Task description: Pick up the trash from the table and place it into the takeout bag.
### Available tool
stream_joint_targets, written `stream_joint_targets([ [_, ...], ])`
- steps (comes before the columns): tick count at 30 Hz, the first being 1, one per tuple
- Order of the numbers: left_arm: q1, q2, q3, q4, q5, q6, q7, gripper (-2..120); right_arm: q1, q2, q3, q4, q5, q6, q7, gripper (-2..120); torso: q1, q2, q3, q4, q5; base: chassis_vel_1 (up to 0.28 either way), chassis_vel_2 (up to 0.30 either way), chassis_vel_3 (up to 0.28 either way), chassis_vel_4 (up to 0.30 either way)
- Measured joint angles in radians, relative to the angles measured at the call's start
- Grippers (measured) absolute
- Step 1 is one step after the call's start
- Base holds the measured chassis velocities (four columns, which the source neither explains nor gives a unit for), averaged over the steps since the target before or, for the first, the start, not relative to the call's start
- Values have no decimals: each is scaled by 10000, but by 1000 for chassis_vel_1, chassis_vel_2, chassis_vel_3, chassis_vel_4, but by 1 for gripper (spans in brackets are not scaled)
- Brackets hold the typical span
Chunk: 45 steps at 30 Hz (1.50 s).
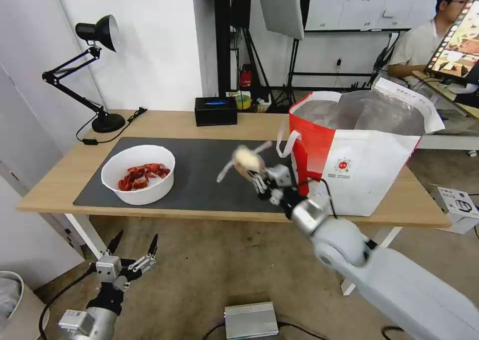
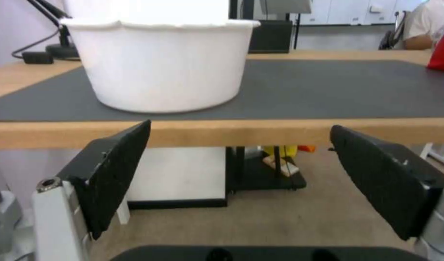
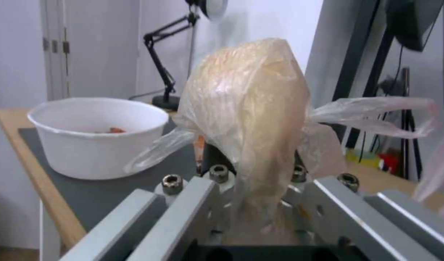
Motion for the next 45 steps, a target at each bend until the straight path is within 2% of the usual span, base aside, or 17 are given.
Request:
stream_joint_targets([
  [6,39,-81,152,27,93,6,-4,100,-906,-77,976,539,-296,185,-139,6,0,-2,0,3,-1,0,0,0,0],
  [9,33,-183,214,-12,192,42,-19,100,-2412,-17,2045,1139,-561,490,-334,6,0,-1,0,1,-2,0,0,0,0],
  [12,77,-343,72,-167,203,66,-30,100,-3212,134,2439,1381,-633,726,-467,6,-1,-1,-1,-4,-1,0,0,0,0],
  [15,204,-487,-104,-281,192,71,-39,100,-3545,308,2586,1489,-720,909,-608,6,-1,-1,0,6,1,0,0,0,0],
  [20,244,-548,-188,-387,180,69,-47,100,-3885,494,2915,1576,-922,1119,-715,6,0,-1,0,2,-1,0,0,0,0],
  [22,268,-567,-206,-428,166,69,-63,100,-4066,622,3374,1620,-947,1248,-796,6,0,-1,0,1,0,0,0,0,0],
  [27,315,-560,-208,-417,164,57,-68,100,-4193,706,4070,1715,-785,1398,-871,6,0,-1,0,2,-2,0,0,0,0],
  [32,306,-581,-154,-224,182,36,-239,100,-4090,738,5771,1888,257,1478,-616,6,2,-1,1,1,-1,0,0,0,0],
  [39,281,-582,-63,-151,231,22,-256,100,-3322,435,6404,1730,871,1375,-89,6,1,-1,1,2,0,0,0,0,0],
  [45,269,-572,29,-144,244,19,-237,100,-2247,-181,6634,1289,1649,882,676,6,2,-1,1,4,-2,0,0,0,0],
])
